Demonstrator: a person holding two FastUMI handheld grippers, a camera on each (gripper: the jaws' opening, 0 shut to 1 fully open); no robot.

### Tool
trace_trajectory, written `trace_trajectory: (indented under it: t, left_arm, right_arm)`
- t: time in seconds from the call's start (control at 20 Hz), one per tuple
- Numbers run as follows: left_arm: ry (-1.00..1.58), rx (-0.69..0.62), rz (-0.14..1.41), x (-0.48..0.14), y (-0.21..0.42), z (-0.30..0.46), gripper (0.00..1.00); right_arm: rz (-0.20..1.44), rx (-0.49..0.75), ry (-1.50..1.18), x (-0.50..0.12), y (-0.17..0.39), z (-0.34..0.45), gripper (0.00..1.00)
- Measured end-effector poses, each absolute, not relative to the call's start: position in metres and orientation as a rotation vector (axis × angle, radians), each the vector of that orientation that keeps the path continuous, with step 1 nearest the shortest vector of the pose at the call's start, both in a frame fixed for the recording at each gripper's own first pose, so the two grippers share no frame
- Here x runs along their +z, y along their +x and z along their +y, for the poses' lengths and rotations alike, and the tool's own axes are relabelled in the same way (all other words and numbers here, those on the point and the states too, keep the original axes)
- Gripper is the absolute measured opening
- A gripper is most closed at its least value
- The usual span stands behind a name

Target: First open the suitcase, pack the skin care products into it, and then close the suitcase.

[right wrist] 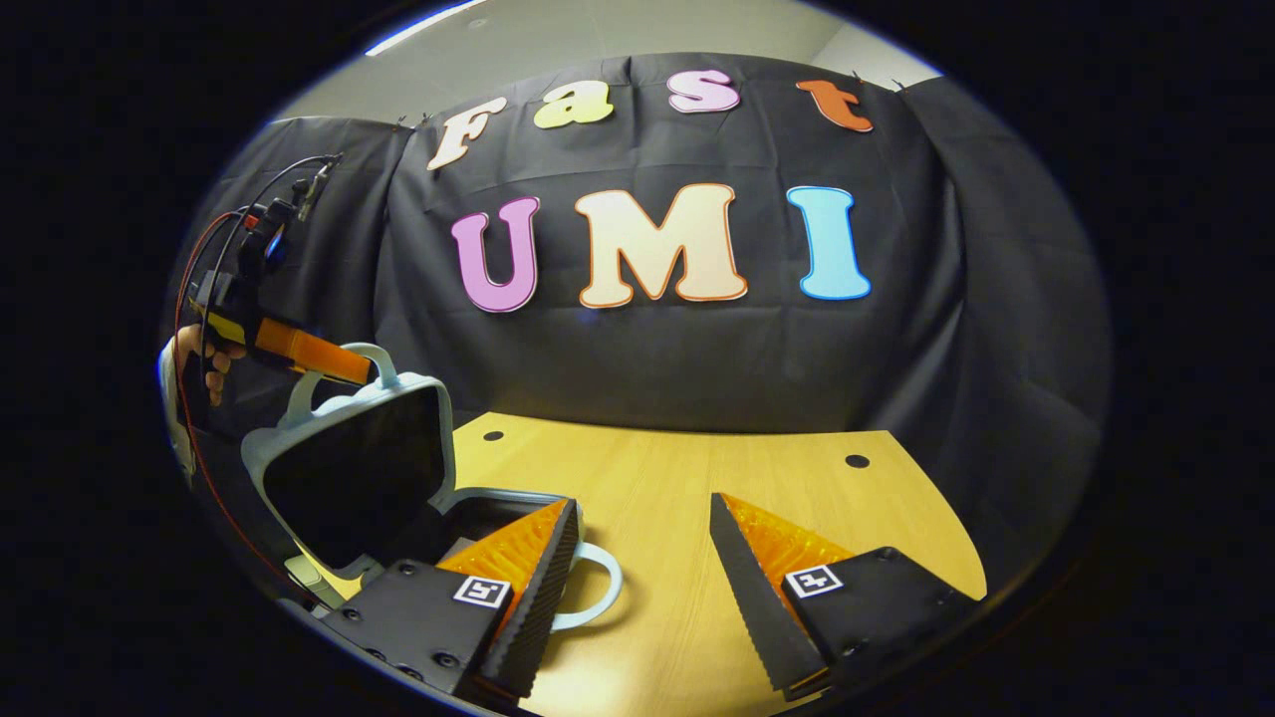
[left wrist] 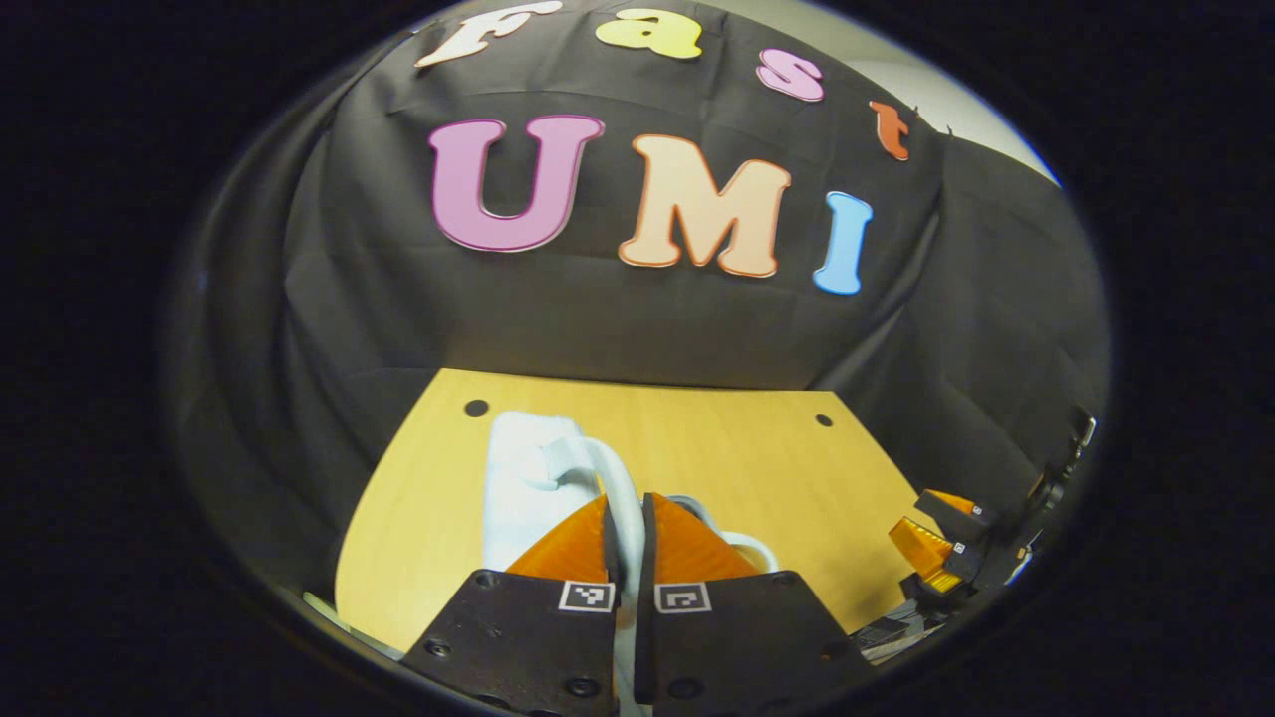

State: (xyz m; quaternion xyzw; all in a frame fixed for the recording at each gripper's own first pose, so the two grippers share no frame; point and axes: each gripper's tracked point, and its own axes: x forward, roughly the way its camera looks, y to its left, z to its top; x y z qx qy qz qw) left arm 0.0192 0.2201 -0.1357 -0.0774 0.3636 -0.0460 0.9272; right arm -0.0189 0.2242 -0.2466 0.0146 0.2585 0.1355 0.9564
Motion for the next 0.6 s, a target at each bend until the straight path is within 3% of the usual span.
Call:
trace_trajectory:
  t: [0.2, 0.25, 0.3, 0.35, 0.45, 0.5, 0.55, 0.6]
  left_arm:
    - [-0.186, -0.167, 0.768, -0.152, 0.024, 0.172, 0.01]
    - [-0.190, -0.183, 0.774, -0.159, 0.024, 0.161, 0.01]
    - [-0.190, -0.203, 0.791, -0.167, 0.022, 0.148, 0.01]
    - [-0.195, -0.224, 0.803, -0.175, 0.021, 0.135, 0.01]
    - [-0.196, -0.254, 0.838, -0.195, 0.019, 0.114, 0.01]
    - [-0.194, -0.266, 0.855, -0.205, 0.018, 0.104, 0.01]
    - [-0.192, -0.274, 0.874, -0.214, 0.015, 0.094, 0.02]
    - [-0.189, -0.279, 0.897, -0.224, 0.012, 0.087, 0.02]
  right_arm:
    - [0.512, 0.243, 0.010, -0.239, -0.023, 0.197, 0.85]
    - [0.514, 0.232, 0.010, -0.239, -0.024, 0.190, 0.77]
    - [0.517, 0.221, 0.011, -0.240, -0.025, 0.182, 0.77]
    - [0.519, 0.210, 0.009, -0.240, -0.026, 0.175, 0.85]
    - [0.525, 0.190, 0.006, -0.240, -0.029, 0.160, 0.85]
    - [0.527, 0.181, 0.003, -0.241, -0.029, 0.154, 0.77]
    - [0.528, 0.173, -0.001, -0.240, -0.030, 0.147, 0.77]
    - [0.528, 0.164, -0.005, -0.240, -0.032, 0.141, 0.85]
